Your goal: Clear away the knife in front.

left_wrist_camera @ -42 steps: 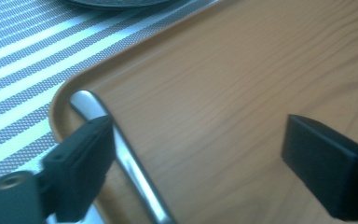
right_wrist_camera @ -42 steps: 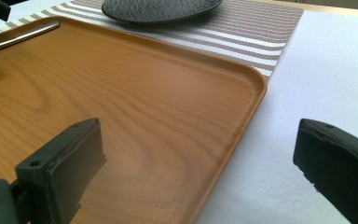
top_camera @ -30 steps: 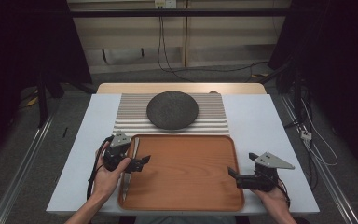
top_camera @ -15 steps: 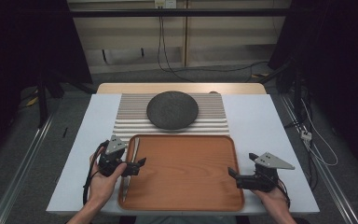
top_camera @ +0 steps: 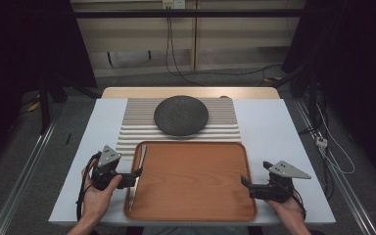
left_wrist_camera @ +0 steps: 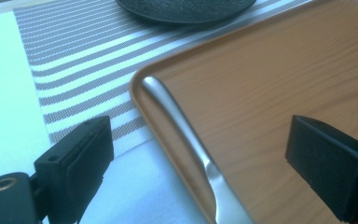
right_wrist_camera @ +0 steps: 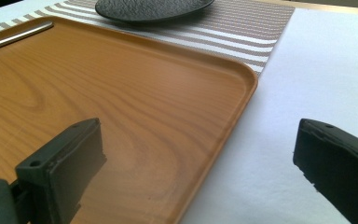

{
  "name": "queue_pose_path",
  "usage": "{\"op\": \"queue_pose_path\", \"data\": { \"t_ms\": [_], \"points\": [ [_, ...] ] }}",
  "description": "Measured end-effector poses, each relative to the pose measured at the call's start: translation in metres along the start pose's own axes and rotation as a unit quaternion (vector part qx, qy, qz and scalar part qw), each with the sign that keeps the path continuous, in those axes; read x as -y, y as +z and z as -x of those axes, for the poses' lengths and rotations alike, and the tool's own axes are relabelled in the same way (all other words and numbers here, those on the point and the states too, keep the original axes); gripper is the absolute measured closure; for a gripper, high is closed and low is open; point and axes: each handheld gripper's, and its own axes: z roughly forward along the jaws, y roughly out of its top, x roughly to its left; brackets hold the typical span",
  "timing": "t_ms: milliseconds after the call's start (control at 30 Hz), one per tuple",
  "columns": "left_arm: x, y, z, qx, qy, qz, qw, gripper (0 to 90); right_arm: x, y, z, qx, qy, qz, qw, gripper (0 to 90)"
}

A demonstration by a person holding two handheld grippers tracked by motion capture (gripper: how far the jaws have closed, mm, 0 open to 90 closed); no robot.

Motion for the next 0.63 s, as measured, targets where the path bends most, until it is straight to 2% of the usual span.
{"op": "queue_pose_path", "data": {
  "t_ms": [200,300,367,500,533,633],
  "points": [
    [0.008,-0.002,-0.001,0.009,-0.007,-0.001,0.9999,7.5,0.001,-0.002,0.001,0.003,0.001,0.001,1.0,1.5],
    [0.012,-0.004,-0.002,-0.006,-0.002,0.002,1.0,7.4,0.001,-0.002,0.0,0.002,0.0,0.0,1.0,1.5],
    [0.015,-0.003,-0.001,-0.006,-0.005,-0.004,1.0,7.2,0.001,-0.002,0.0,0.002,0.002,0.0,1.0,1.5],
    [0.017,-0.003,0.0,-0.006,0.006,-0.004,1.0,7.2,0.001,-0.003,0.001,0.005,0.002,0.0,1.0,1.5],
    [0.017,-0.003,0.0,-0.006,0.0,-0.002,1.0,7.2,0.001,-0.003,0.001,0.005,0.003,0.001,1.0,1.5],
    [0.016,-0.002,-0.002,-0.006,-0.001,-0.003,1.0,7.2,0.001,-0.003,0.001,0.005,0.003,0.001,1.0,1.5]
  ]
}}
